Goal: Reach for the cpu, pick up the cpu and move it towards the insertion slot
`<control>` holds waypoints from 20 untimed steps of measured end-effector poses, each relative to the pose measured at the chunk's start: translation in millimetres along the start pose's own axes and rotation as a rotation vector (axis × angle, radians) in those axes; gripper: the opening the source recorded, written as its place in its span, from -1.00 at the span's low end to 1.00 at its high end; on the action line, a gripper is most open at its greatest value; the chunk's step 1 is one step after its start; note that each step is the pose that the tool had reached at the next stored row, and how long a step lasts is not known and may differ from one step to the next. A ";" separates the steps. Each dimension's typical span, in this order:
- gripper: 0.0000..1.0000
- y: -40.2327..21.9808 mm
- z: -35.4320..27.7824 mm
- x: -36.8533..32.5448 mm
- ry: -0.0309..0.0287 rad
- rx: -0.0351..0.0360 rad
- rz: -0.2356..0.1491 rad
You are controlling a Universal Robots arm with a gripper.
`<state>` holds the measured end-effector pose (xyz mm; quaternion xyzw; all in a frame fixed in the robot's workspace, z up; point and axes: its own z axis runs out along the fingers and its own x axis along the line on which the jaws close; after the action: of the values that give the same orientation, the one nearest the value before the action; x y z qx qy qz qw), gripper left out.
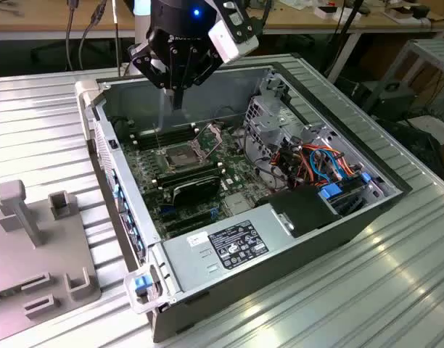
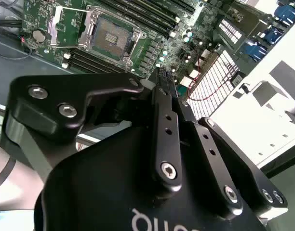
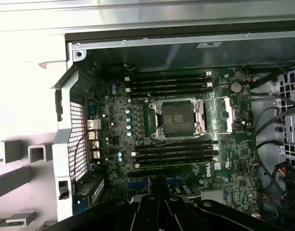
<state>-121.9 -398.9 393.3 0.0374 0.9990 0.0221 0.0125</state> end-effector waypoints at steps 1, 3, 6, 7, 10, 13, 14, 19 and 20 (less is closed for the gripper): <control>-0.79 0.0 0.0 0.0 0.0000 0.0000 0.000; -0.79 0.0 0.0 0.1 0.0000 0.0000 0.000; -0.79 -0.1 0.0 2.1 0.0000 0.0000 0.000; -0.79 -0.2 -0.1 2.6 0.0000 0.0000 0.000; -0.79 -0.4 -0.1 4.7 -0.0001 -0.0001 0.000; -0.79 -0.5 -0.1 6.4 0.0000 0.0000 0.000; -0.79 -0.5 -0.1 6.9 0.0000 0.0000 0.000; -0.79 -0.7 -0.1 10.0 0.0000 0.0000 0.000; -0.79 -0.8 -0.1 10.9 0.0000 0.0000 0.000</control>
<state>-132.8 -398.8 393.1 0.0374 0.9990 0.0221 0.0125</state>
